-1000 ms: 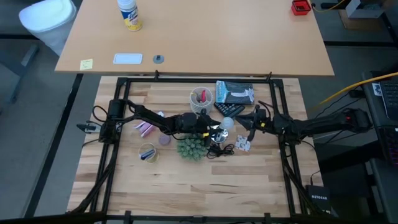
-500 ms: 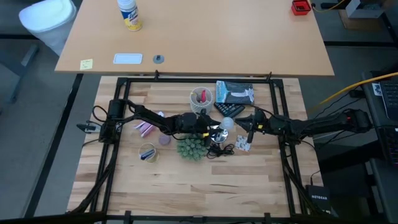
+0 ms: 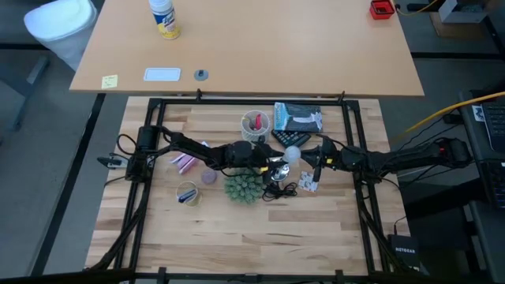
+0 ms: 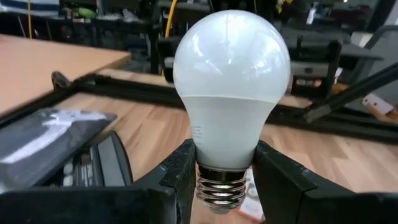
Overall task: Screw lightbulb
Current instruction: Insert the lightbulb into the silver desk lamp
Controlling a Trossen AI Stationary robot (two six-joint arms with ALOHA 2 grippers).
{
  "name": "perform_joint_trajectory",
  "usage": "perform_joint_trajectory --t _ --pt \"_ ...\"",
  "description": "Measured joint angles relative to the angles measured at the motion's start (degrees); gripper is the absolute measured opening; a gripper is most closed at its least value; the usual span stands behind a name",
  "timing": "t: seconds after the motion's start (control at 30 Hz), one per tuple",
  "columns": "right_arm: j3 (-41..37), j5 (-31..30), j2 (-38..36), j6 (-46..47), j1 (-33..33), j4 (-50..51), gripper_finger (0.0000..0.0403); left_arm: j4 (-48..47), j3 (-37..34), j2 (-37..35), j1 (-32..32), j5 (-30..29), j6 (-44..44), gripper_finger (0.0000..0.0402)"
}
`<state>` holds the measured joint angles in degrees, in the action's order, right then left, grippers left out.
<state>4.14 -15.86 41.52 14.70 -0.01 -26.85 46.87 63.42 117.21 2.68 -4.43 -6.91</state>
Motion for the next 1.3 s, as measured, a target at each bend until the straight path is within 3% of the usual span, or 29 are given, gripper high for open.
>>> perform_joint_trajectory --t 0.33,0.73,1.3 --pt "0.00 0.21 -0.01 0.00 0.00 -0.02 0.0050 -5.29 0.04 1.19 0.00 0.00 -0.45 0.0125" --pt "-0.04 5.35 -0.02 0.68 -0.02 -0.97 0.0050 -7.87 0.02 1.90 0.00 -0.04 -0.62 0.0125" --pt "-0.04 4.33 -2.32 -1.52 -0.02 -7.23 0.0050 -8.44 0.04 1.90 0.00 -0.04 -0.60 0.0125"
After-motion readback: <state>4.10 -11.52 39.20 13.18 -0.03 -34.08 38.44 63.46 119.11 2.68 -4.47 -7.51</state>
